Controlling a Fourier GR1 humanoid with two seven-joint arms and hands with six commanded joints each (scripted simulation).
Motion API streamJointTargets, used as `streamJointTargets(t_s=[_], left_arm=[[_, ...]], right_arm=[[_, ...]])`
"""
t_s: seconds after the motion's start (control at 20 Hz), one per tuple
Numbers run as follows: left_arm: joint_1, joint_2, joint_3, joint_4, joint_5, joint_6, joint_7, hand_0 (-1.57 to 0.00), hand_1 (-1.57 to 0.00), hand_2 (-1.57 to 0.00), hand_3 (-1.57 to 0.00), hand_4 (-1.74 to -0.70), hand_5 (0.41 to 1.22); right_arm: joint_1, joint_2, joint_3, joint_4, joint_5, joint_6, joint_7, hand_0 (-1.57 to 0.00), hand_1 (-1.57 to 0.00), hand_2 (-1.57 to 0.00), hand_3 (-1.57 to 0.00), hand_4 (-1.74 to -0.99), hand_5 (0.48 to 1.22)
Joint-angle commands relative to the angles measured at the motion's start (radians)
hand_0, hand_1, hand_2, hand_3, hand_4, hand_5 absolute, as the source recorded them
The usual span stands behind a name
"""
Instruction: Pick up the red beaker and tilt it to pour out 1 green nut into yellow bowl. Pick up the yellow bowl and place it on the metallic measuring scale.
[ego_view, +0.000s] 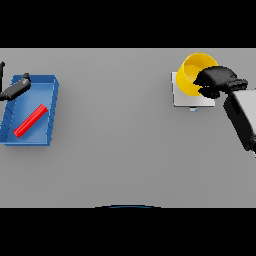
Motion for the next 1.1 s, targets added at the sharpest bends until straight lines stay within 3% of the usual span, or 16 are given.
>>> streamJointTargets(t_s=[0.0,0.1,0.2,0.25,0.3,0.35,0.45,0.6,0.8,1.05], left_arm=[[0.002,0.003,0.001,-0.001,0.0,0.0,0.0,0.0,0.0,0.0,0.0,-0.81,0.728],[0.003,0.003,0.002,0.005,0.002,-0.005,-0.006,0.0,0.0,0.0,0.0,-0.81,0.734],[-0.005,-0.008,-0.004,0.001,-0.005,0.004,-0.002,0.0,0.0,0.0,0.0,-0.81,0.74],[-0.007,-0.016,-0.01,0.003,-0.008,0.005,0.0,0.0,0.0,0.0,0.0,-0.81,0.745],[0.0,-0.013,-0.009,0.009,-0.006,0.004,0.001,0.0,0.0,0.0,0.0,-0.81,0.745],[0.0,-0.012,-0.006,0.013,-0.003,0.0,0.001,0.0,0.0,0.0,0.0,-0.81,0.744],[-0.009,-0.021,-0.006,0.023,-0.001,0.003,0.003,0.0,0.0,0.0,0.0,-0.81,0.745],[-0.025,-0.03,-0.016,0.048,-0.016,-0.007,-0.006,0.0,0.0,0.0,0.0,-0.81,0.738],[-0.024,-0.039,-0.013,0.047,-0.011,0.002,-0.001,0.0,0.0,0.0,0.0,-0.81,0.736],[-0.017,-0.028,-0.004,0.047,-0.001,-0.004,-0.008,0.0,0.0,0.0,0.0,-0.82,0.734]], right_arm=[[-0.001,0.004,0.004,0.01,0.002,-0.014,-0.006,-1.57,-1.48,-1.57,-1.51,-1.727,1.221],[-0.017,0.013,0.007,0.045,0.0,-0.015,-0.022,-1.55,-1.42,-1.57,-1.48,-1.721,1.221],[-0.026,0.02,0.005,0.063,-0.011,-0.009,-0.022,-1.54,-1.41,-1.57,-1.17,-1.728,1.221],[-0.036,0.031,0.001,0.073,-0.017,0.005,-0.004,-1.54,-1.44,-1.5,-1.02,-1.659,1.221],[-0.039,0.035,-0.003,0.087,-0.023,0.013,0.0,-1.52,-1.35,-1.35,-0.91,-1.596,1.134],[-0.037,0.032,-0.004,0.084,-0.027,0.019,-0.003,-1.22,-1.08,-1.13,-0.82,-1.548,1.053],[-0.038,0.031,-0.004,0.09,-0.029,0.029,-0.015,-0.78,-0.69,-0.81,-0.71,-1.47,0.928],[-0.051,0.031,-0.004,0.112,-0.029,0.046,-0.027,-0.4,-0.35,-0.52,-0.6,-1.41,0.821],[-0.063,0.034,0.012,0.14,-0.01,0.042,-0.059,-0.16,-0.14,-0.29,-0.47,-1.356,0.755],[-0.082,0.046,0.03,0.178,0.012,0.042,-0.079,-0.05,-0.05,-0.12,-0.35,-1.308,0.733]])
